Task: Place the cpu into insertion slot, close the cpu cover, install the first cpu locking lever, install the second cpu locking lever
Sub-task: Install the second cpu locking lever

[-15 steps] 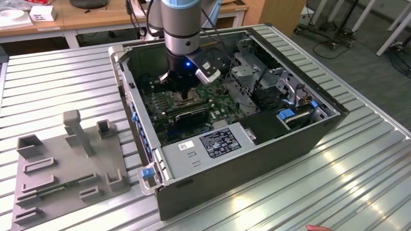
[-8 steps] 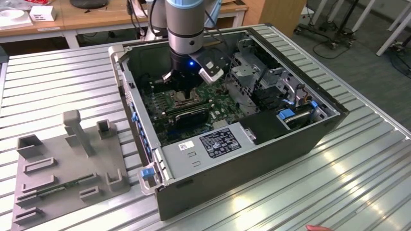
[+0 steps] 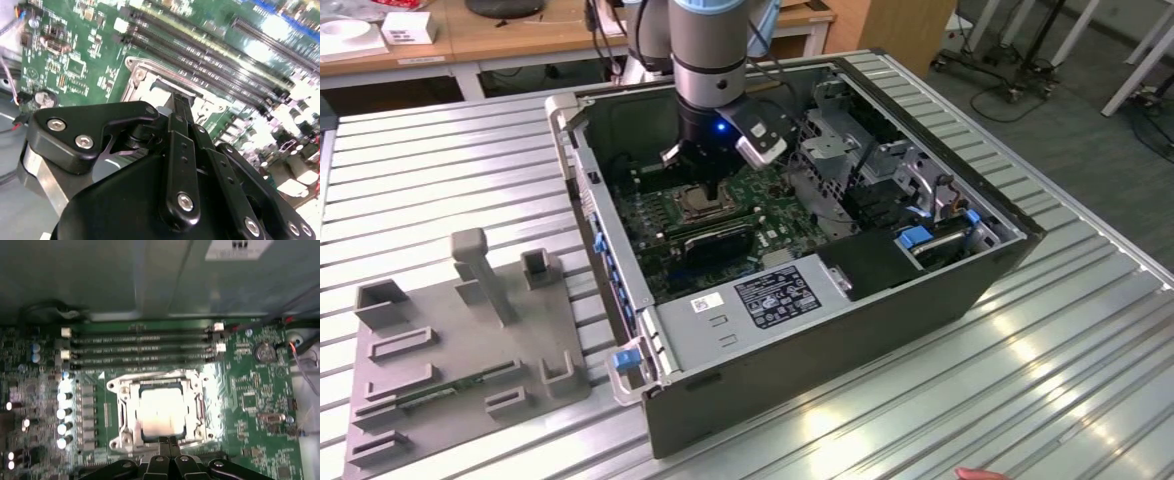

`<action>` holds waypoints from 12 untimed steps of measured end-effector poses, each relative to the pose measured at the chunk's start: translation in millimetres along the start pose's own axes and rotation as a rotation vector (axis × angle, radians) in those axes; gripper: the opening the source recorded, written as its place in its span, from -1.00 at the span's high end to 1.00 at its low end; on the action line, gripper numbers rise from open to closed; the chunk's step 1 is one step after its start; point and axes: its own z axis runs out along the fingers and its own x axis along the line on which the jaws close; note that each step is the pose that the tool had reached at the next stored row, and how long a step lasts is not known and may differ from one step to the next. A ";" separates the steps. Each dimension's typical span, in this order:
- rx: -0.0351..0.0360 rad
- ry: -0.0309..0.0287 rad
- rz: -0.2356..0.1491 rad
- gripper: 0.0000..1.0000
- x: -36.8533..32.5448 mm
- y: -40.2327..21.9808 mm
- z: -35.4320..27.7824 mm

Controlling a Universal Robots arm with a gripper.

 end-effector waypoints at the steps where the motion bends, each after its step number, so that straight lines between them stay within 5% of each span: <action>1: 0.0000 0.0000 0.000 0.80 0.3 2.9 0.3; 4: 0.0005 -0.0001 0.000 0.80 0.9 11.2 1.1; 10: 0.0002 0.0002 0.000 0.80 1.0 12.0 1.3; 11: 0.0005 0.0053 0.001 0.80 0.9 12.1 1.4; 12: 0.0021 0.0205 0.002 0.80 0.6 12.1 1.5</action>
